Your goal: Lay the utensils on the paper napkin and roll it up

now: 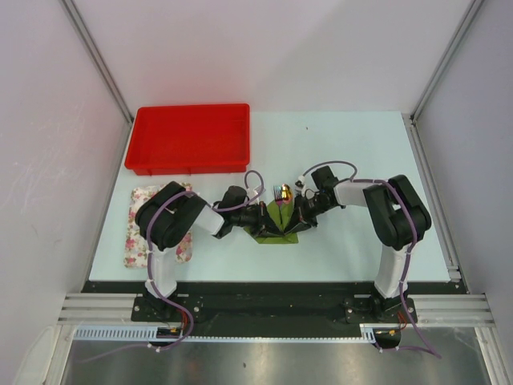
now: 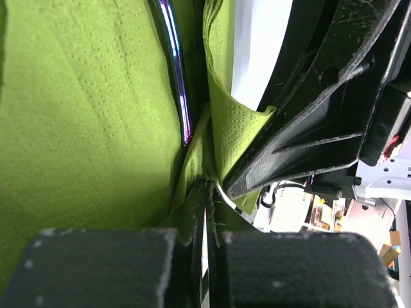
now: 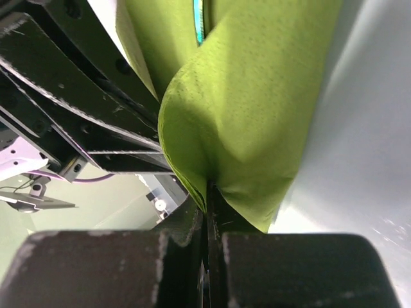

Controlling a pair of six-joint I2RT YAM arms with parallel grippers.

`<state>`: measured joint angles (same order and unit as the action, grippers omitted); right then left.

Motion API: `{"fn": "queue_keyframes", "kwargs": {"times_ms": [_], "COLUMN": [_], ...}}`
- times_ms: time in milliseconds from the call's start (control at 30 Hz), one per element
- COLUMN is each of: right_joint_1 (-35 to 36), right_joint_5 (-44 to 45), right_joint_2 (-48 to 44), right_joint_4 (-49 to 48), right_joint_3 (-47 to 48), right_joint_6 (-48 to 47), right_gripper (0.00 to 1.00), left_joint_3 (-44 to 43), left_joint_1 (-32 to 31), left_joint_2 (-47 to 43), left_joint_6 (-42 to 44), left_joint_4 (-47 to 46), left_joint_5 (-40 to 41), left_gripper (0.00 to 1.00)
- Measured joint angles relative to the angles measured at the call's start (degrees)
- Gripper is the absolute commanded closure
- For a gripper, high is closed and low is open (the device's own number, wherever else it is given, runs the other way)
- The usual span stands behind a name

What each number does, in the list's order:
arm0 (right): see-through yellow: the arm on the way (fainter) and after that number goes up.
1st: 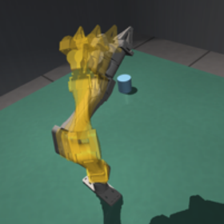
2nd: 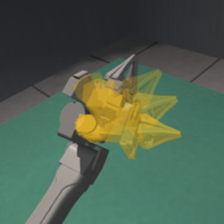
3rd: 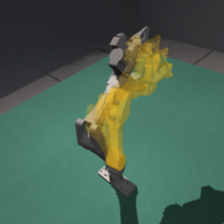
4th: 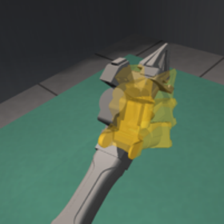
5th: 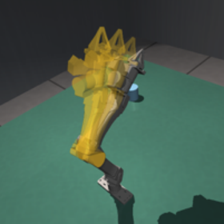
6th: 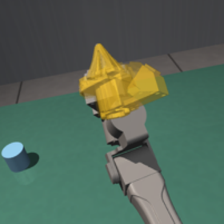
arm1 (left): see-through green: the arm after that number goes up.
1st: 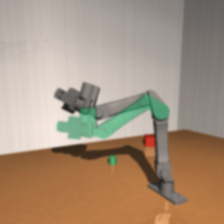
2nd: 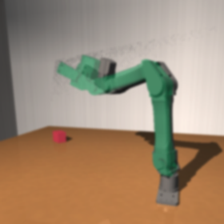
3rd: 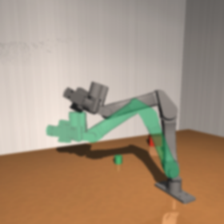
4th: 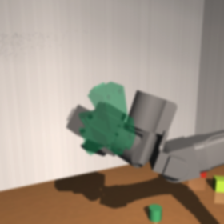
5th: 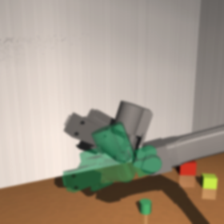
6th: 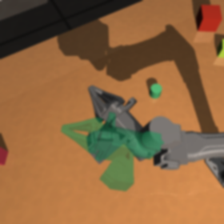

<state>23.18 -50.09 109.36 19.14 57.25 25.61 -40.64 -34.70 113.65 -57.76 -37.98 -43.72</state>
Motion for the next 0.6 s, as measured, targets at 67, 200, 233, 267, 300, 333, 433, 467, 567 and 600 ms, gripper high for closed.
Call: {"fn": "queue_keyframes", "kwargs": {"times_ms": [67,200,233,267,300,333,433,467,567,600], "right_joint_1": [0.33,0.42,0.28,0.11,-0.07,-0.24,-0.42,-0.44,-0.44,-0.44], "right_joint_5": [-0.15,-0.44,-0.5,-0.52,-0.59,-0.85,-0.79,-1.01,-1.22,-1.25], "right_joint_2": [0.04,0.94,1.18,1.42,1.7,1.99,2.8,3.02,3.1,3.13], "right_joint_4": [-0.79,-1.25,-1.22,-1.18,-1.18,-1.16,-1.27,-1.4,-1.6,-1.64], "right_joint_3": [0.0,0.31,0.33,0.33,0.33,0.33,0.31,0.33,0.33,0.33], "right_joint_6": [0.74,1.4,1.4,1.4,1.4,1.4,1.38,1.4,1.4,1.4], "right_gripper": [1.0,1.0,1.0,1.0,1.0,1.0,1.0,1.0,1.0,1.0], "left_joint_3": [0.0,0.0,0.0,0.02,0.02,0.11,0.87,1.16,1.7,1.84], "left_joint_1": [0.0,0.0,0.0,0.0,0.02,0.04,0.52,0.66,1.46,1.79], "left_joint_2": [0.0,-0.02,-0.02,-0.07,-0.09,-0.15,-0.85,-1.25,-3.15,-3.96], "left_joint_6": [0.02,0.35,0.39,0.39,0.44,0.44,0.39,0.39,0.39,0.39], "left_joint_4": [0.0,0.02,0.02,0.02,0.04,0.04,0.0,0.0,0.11,0.13], "left_joint_5": [0.0,-0.04,-0.11,-0.17,-0.17,-0.17,-0.2,-0.28,-1.14,-1.46], "left_gripper": [1.0,0.97,0.96,0.95,0.94,0.93,0.9,0.9,0.9,0.9]}}
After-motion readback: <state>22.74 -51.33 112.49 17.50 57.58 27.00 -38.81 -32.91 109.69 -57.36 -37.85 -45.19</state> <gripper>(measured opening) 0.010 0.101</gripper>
